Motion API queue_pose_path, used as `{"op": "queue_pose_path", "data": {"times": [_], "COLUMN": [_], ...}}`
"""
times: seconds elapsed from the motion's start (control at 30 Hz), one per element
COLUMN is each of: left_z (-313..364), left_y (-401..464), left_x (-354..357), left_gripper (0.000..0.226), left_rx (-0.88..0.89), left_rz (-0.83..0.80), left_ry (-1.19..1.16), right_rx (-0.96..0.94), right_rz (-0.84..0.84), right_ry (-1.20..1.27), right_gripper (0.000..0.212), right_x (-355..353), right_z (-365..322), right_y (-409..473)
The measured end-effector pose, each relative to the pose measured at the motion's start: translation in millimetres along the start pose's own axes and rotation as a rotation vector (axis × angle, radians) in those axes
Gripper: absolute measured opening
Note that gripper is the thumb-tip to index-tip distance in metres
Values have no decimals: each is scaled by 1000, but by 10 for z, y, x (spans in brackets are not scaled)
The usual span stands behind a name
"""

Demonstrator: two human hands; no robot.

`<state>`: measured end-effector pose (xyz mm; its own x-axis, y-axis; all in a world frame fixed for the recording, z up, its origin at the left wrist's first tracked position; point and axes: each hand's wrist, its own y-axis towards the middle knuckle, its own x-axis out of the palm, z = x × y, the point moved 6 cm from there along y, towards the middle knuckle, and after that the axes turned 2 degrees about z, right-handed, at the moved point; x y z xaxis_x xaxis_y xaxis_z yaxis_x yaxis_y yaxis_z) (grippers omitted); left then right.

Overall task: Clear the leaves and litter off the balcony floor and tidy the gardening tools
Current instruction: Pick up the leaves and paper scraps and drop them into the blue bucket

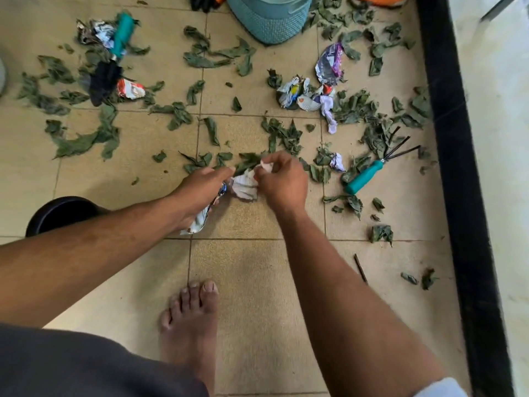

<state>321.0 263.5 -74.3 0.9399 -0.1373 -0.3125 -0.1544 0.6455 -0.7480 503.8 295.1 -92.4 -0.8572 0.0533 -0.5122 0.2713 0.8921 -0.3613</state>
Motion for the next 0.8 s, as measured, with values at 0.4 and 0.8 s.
{"op": "queue_pose_path", "data": {"times": [0.4, 0.8], "left_z": [143, 75], "left_y": [224, 314], "left_x": [425, 460], "left_gripper": [32, 107], "left_rx": [146, 134], "left_rz": [-111, -101], "left_ry": [-4, 63], "right_rx": [187, 577], "right_rz": [-98, -294], "right_ry": [111, -992], "right_gripper": [36, 59], "right_x": [-1119, -2023], "right_z": [310, 1730], "right_y": [-391, -880]}}
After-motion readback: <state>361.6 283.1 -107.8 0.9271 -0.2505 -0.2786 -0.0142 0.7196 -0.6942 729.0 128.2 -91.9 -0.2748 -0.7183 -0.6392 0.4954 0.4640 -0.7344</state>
